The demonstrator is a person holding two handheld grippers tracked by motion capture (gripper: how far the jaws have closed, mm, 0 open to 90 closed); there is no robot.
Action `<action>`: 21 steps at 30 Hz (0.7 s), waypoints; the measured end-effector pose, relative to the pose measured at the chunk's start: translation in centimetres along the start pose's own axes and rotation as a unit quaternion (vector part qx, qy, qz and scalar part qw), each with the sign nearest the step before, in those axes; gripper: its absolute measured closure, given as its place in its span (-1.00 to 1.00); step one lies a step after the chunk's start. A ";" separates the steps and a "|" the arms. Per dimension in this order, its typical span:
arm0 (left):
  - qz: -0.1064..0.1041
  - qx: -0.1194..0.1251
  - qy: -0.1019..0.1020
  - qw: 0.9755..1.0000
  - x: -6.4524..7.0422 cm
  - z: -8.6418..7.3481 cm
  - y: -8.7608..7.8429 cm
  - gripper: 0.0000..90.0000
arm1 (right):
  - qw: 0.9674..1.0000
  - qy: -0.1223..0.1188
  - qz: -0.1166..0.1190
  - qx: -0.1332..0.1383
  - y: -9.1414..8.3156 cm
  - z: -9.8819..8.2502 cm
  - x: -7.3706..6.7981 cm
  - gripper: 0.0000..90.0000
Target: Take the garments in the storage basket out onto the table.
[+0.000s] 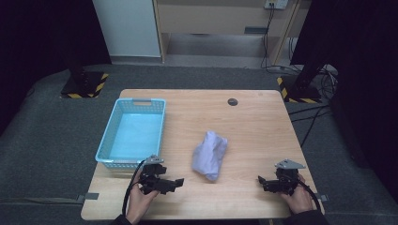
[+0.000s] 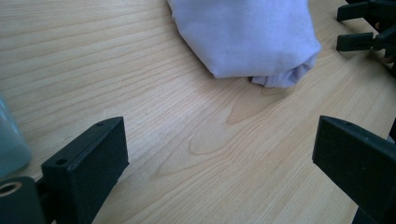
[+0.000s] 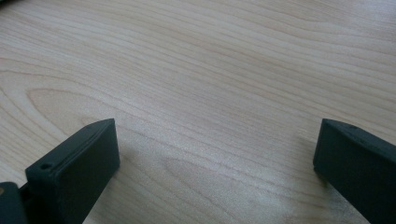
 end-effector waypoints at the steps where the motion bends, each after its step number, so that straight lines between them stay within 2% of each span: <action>1: 0.001 0.001 -0.002 1.000 -0.1 0.0 -0.1 -0.95 | 1.000 0.000 0.000 0.000 0.0 0.0 0.0 -0.99; 7: 0.007 0.005 -0.007 1.000 -0.6 0.0 -0.6 -0.95 | 1.000 0.000 0.000 0.000 0.0 0.0 0.0 -0.99; 17: 0.007 -0.002 -0.010 1.000 -0.9 -0.5 -1.1 -0.95 | 1.000 -0.001 0.000 0.000 0.0 0.0 0.0 -0.99; 21: 0.008 -0.001 -0.017 1.000 -1.2 -0.6 -1.3 -0.95 | 1.000 0.000 0.000 0.000 0.0 0.0 0.0 -0.99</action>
Point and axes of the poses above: each handheld gripper's, and its own axes: y roughly forward along the jaws, z roughly out of its top, x roughly to its right, the point moved 9 cm from there along y, roughly forward along the jaws, and after that the axes turned 10 degrees about x, right-handed, at the moved point
